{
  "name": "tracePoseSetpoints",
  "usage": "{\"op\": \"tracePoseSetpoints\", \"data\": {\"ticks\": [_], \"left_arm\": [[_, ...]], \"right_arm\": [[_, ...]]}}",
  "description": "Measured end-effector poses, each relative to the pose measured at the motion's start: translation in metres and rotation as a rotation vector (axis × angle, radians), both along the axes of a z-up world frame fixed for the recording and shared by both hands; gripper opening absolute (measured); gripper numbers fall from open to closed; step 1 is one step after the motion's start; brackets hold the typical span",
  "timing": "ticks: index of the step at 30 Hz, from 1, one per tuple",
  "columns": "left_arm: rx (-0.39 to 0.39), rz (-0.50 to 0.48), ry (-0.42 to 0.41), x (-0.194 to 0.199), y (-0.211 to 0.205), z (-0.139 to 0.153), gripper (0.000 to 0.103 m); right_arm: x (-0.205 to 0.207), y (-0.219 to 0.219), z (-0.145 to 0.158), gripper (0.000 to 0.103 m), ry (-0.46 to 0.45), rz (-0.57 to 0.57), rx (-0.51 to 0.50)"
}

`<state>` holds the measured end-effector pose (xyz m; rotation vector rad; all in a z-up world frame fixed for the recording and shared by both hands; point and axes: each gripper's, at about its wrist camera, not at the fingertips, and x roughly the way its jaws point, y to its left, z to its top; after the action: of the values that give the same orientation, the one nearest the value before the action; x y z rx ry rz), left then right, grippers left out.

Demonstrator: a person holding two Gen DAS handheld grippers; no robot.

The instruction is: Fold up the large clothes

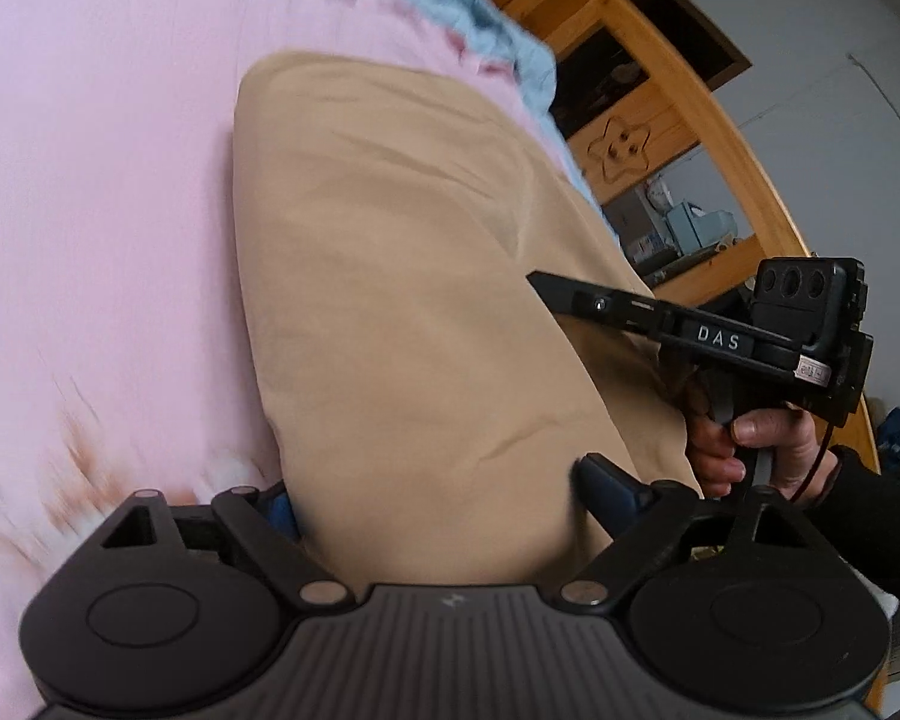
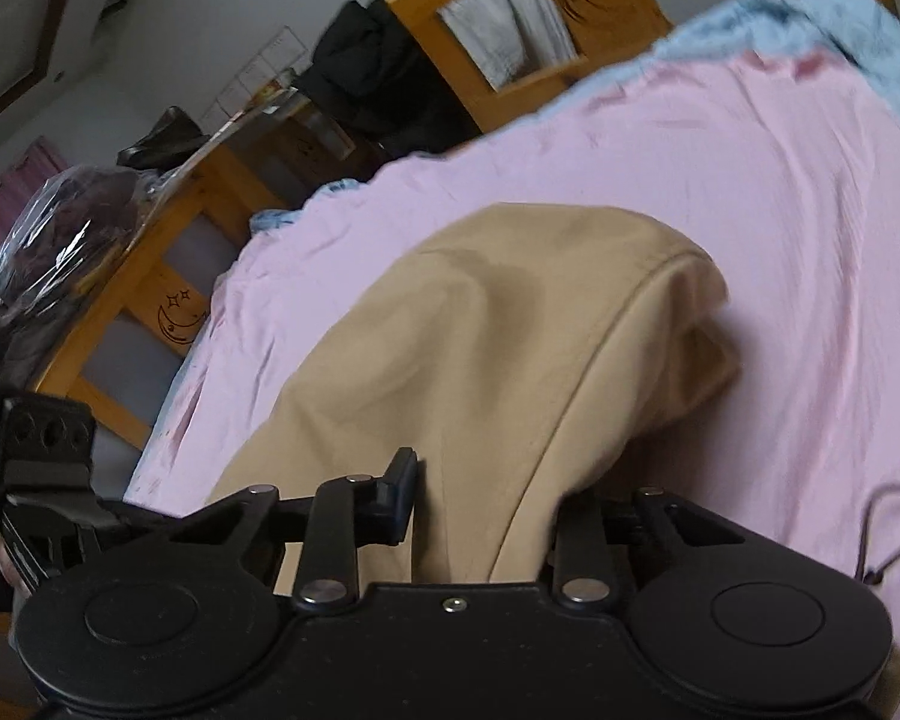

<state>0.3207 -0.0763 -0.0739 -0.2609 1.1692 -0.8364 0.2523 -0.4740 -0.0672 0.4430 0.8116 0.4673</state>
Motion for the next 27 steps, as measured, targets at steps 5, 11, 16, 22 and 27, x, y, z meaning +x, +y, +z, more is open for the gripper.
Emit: {"op": "tracePoseSetpoints", "data": {"ticks": [5, 11, 16, 22, 27], "left_arm": [[0.026, 0.013, -0.128, 0.025, 0.02, 0.026, 0.091], [0.046, 0.092, -0.116, 0.088, 0.044, 0.029, 0.092], [0.101, 0.137, -0.123, 0.128, 0.056, 0.011, 0.092], [0.058, 0.166, -0.08, 0.14, 0.066, -0.012, 0.095], [0.066, 0.188, -0.091, 0.139, 0.069, -0.012, 0.098]], "right_arm": [[0.023, 0.024, 0.026, 0.03, -0.125, 0.007, -0.022], [0.09, 0.053, 0.04, 0.03, -0.193, 0.011, -0.053], [0.15, 0.08, 0.022, 0.03, -0.169, -0.029, -0.103], [0.173, 0.097, -0.013, 0.036, -0.117, -0.137, -0.125], [0.168, 0.097, -0.011, 0.048, -0.143, -0.098, -0.183]]}}
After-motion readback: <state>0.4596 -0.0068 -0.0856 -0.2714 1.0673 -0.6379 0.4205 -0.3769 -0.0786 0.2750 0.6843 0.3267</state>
